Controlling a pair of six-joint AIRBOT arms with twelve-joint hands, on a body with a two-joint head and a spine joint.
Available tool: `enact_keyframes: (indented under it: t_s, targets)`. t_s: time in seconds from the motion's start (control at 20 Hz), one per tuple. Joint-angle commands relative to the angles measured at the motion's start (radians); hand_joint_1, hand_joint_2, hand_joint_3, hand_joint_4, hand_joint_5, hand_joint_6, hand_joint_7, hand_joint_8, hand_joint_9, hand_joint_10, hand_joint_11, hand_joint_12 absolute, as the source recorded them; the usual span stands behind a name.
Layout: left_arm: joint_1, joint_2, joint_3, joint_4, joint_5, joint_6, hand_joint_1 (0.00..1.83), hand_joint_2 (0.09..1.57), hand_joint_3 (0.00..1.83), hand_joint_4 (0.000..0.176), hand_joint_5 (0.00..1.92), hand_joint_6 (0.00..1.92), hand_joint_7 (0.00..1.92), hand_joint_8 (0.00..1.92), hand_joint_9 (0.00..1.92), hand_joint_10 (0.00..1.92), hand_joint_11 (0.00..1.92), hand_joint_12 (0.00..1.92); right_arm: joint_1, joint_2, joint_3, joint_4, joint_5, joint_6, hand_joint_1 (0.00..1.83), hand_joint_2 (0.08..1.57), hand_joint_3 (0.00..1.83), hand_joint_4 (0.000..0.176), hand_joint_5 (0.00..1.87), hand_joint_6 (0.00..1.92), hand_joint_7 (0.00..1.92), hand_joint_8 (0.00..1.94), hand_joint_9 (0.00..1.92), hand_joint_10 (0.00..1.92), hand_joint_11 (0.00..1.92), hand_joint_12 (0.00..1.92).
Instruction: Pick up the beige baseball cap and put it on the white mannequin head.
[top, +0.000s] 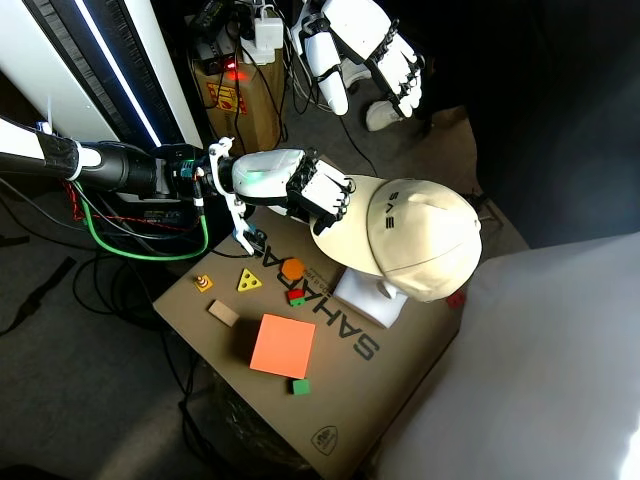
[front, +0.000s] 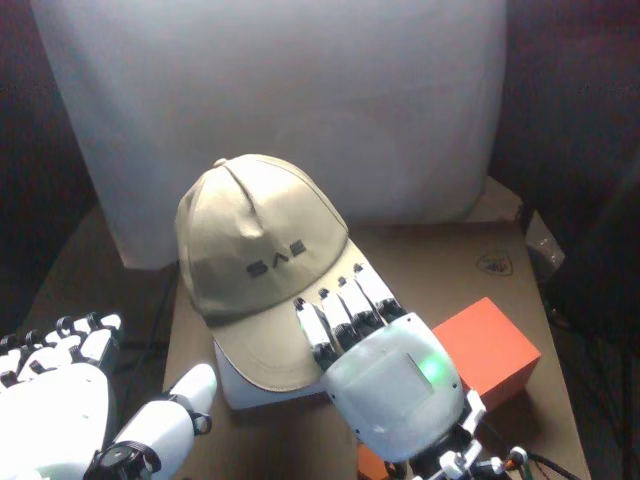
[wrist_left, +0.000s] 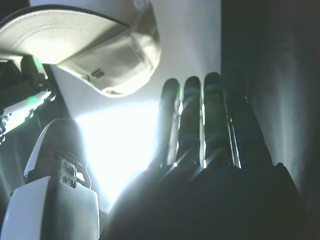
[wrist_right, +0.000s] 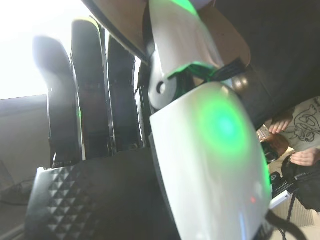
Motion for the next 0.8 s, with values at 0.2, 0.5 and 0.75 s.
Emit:
enact_keyframes:
  t_s: [0.2, 0.5, 0.75]
  targets:
    - [-0.014, -0.013, 0.034, 0.086, -0.063, -0.001, 0.0, 1.15, 0.0, 0.0, 0.25, 0.01, 0.22, 0.0, 0.2, 0.0, 0.0, 0.59, -0.018, 0.011, -0.009, 0.029, -0.003, -0.02, 1.23, 1.15, 0.0, 0.0, 0.84, 1.07, 1.0, 1.14, 0.82, 1.23, 0.7, 1.59]
    - [-0.035, -0.032, 0.06, 0.092, -0.034, -0.001, 0.0, 1.15, 0.0, 0.0, 0.23, 0.0, 0.21, 0.0, 0.2, 0.0, 0.0, 0.59, -0.022, 0.014, -0.013, 0.02, -0.009, -0.021, 1.09, 1.18, 0.0, 0.0, 0.58, 0.78, 0.68, 0.81, 0.55, 0.92, 0.47, 1.54]
    - [-0.044, -0.035, 0.068, 0.095, -0.02, -0.001, 0.0, 1.15, 0.0, 0.0, 0.24, 0.0, 0.21, 0.0, 0.19, 0.0, 0.0, 0.58, -0.029, 0.017, -0.025, 0.012, -0.009, -0.029, 0.93, 1.11, 0.0, 0.0, 0.54, 0.01, 0.69, 0.01, 0.51, 0.24, 0.19, 1.37]
